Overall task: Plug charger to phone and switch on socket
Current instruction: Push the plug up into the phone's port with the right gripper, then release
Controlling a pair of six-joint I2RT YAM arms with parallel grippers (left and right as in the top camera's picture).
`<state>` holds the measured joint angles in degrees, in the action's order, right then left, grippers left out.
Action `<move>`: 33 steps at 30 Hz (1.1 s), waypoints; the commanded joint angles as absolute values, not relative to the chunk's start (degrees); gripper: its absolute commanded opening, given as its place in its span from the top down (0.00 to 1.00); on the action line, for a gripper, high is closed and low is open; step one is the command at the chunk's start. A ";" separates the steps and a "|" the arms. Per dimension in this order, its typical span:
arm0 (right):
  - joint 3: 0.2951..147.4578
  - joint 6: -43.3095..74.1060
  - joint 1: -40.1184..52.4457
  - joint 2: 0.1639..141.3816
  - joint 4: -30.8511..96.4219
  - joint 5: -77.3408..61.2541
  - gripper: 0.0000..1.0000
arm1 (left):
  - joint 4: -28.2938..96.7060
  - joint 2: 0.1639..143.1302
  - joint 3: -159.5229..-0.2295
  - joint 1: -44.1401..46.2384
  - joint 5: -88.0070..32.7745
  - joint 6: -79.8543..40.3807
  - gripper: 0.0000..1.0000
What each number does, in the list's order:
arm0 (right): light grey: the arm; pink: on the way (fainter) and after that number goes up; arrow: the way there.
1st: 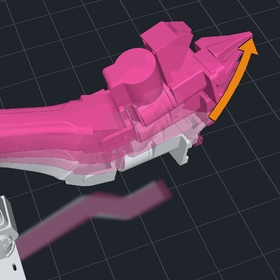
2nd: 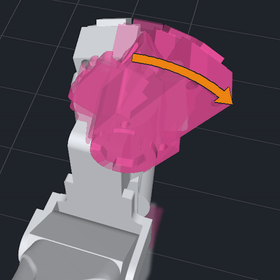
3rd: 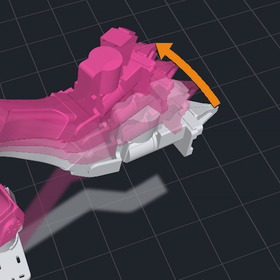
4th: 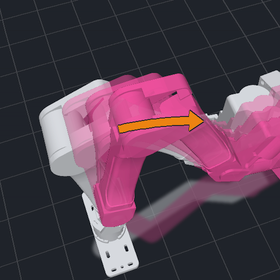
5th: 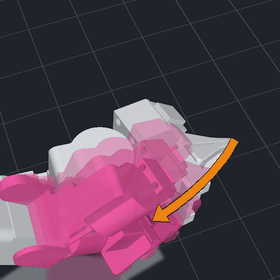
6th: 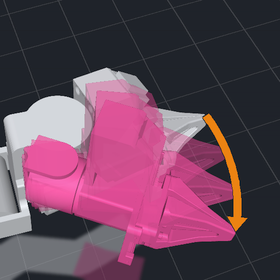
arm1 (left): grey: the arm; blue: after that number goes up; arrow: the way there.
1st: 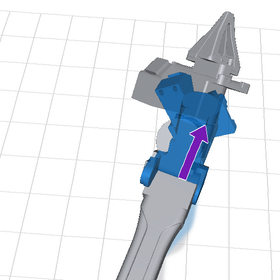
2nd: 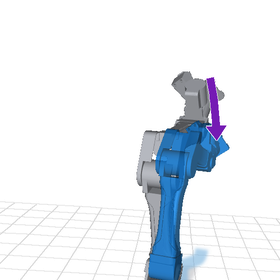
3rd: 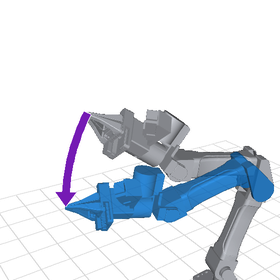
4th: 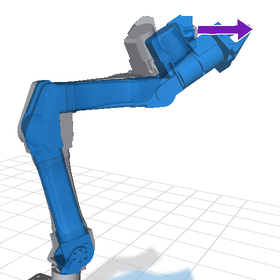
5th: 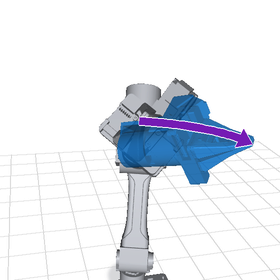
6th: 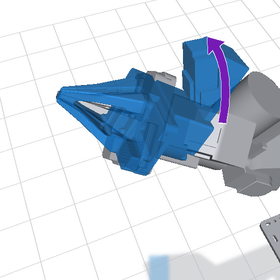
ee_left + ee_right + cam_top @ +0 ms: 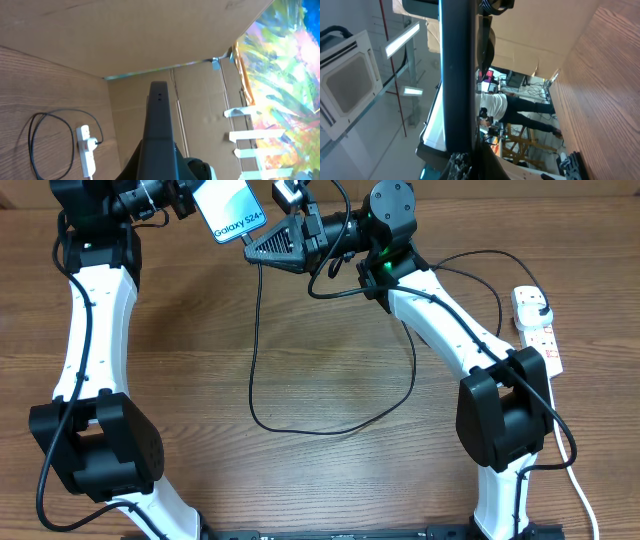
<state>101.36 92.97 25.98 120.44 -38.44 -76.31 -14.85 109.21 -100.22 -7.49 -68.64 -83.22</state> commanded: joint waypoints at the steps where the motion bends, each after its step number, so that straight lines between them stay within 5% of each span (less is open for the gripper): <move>1: 102.26 92.97 24.62 119.17 -38.26 -67.99 0.96 | -15.29 107.92 -101.47 -6.17 -81.32 -80.90 0.96; 30: 102.26 91.46 24.62 119.17 -37.89 -68.97 0.96 | -15.27 107.92 -101.47 -6.48 -81.32 -79.26 0.96; 32: 102.26 91.24 24.60 119.17 -37.93 -69.60 0.71 | -15.27 107.92 -101.47 -6.94 -80.99 -79.18 0.96; 33: 102.26 91.22 24.56 119.17 -38.11 -69.80 0.47 | -15.25 107.92 -101.47 -7.27 -80.79 -79.13 0.96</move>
